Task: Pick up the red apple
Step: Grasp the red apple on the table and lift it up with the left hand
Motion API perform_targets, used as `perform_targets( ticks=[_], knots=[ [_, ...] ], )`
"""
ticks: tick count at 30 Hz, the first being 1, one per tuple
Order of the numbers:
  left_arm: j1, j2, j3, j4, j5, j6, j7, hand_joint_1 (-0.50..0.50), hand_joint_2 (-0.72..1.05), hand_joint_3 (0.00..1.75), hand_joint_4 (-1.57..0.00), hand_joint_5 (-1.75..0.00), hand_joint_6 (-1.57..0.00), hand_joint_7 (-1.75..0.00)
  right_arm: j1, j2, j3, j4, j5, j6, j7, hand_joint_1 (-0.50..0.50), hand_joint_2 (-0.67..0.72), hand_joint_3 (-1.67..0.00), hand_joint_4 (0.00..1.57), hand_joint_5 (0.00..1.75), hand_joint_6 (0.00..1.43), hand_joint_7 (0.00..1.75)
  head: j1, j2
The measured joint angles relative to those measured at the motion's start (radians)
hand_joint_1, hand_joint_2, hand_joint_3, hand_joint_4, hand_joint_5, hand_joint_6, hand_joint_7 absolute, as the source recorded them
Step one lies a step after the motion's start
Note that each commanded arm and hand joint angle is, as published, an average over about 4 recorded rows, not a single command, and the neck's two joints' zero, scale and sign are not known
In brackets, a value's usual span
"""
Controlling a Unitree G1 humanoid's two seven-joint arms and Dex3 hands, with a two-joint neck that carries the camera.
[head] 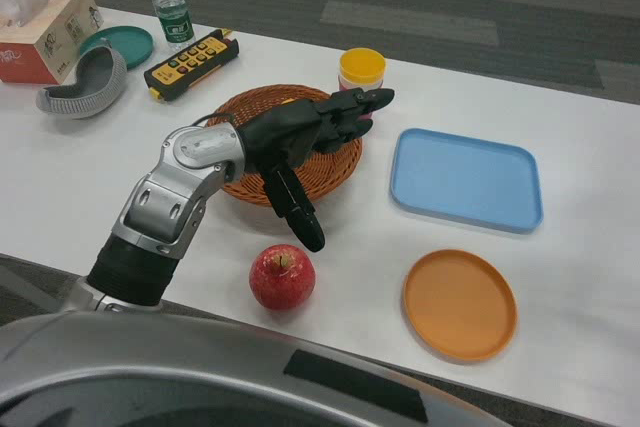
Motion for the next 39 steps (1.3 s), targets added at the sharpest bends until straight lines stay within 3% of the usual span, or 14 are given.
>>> perform_targets(
  ticks=[2, 7, 11, 17, 24, 26, 32, 35, 39],
  knots=[
    [0.012, 0.042, -0.004, -0.032, -0.019, 0.013, -0.001, 0.50, 0.16, 0.00, 0.00, 0.00, 0.00, 0.00, 0.003, -0.001, 0.003, -0.002, 0.000, 0.000, -0.002, -0.42, 0.72, 0.00, 0.00, 0.00, 0.00, 0.00, 0.006, 0.000],
    [0.050, 0.208, -0.064, -0.136, -0.149, 0.094, -0.009, 0.50, 0.18, 0.04, 0.00, 0.00, 0.00, 0.00, 0.016, -0.001, 0.012, -0.015, 0.000, 0.000, -0.007, -0.42, 0.72, 0.00, 0.00, 0.00, 0.00, 0.00, 0.022, -0.005],
    [0.057, 0.281, -0.104, -0.145, -0.220, 0.102, -0.013, 0.50, 0.23, 0.07, 0.00, 0.00, 0.00, 0.00, 0.025, -0.001, 0.016, -0.021, 0.000, 0.000, -0.007, -0.42, 0.72, 0.00, 0.00, 0.00, 0.00, 0.00, 0.032, -0.014],
    [0.047, 0.462, -0.192, -0.153, -0.362, 0.074, -0.021, 0.50, 0.25, 0.00, 0.00, 0.00, 0.00, 0.00, 0.039, -0.001, 0.017, -0.039, 0.000, 0.000, -0.008, -0.42, 0.72, 0.00, 0.00, 0.00, 0.00, 0.00, 0.037, -0.023],
    [0.024, 0.658, -0.293, -0.161, -0.471, -0.003, -0.025, 0.50, 0.43, 0.00, 0.00, 0.00, 0.00, 0.00, 0.048, -0.002, 0.013, -0.049, 0.002, 0.000, -0.008, -0.42, 0.72, 0.00, 0.00, 0.00, 0.00, 0.00, 0.034, -0.025],
    [0.023, 0.693, -0.306, -0.161, -0.476, -0.017, -0.026, 0.50, 0.56, 0.00, 0.00, 0.00, 0.00, 0.00, 0.049, -0.002, 0.012, -0.050, 0.002, 0.000, -0.008, -0.42, 0.72, 0.00, 0.00, 0.00, 0.00, 0.00, 0.032, -0.027],
    [0.032, 0.746, -0.315, -0.162, -0.434, -0.048, -0.030, 0.50, 0.91, 0.00, 0.00, 0.00, 0.00, 0.00, 0.051, -0.002, 0.008, -0.051, 0.006, 0.000, -0.021, -0.42, 0.72, 0.00, 0.00, 0.00, 0.00, 0.00, 0.018, -0.029],
    [0.038, 0.747, -0.323, -0.162, -0.366, -0.066, -0.031, 0.50, 1.05, 0.00, 0.00, 0.00, 0.00, 0.00, 0.052, -0.002, 0.007, -0.056, 0.007, 0.000, -0.023, -0.42, 0.72, 0.00, 0.00, 0.00, 0.00, 0.00, 0.011, -0.029],
    [0.047, 0.730, -0.349, -0.162, -0.266, -0.114, -0.033, 0.50, 1.05, 0.00, 0.00, 0.00, 0.00, 0.00, 0.055, -0.002, 0.004, -0.067, 0.007, 0.000, -0.027, -0.42, 0.72, 0.00, 0.00, 0.00, 0.00, 0.00, 0.007, -0.029]
  ],
)
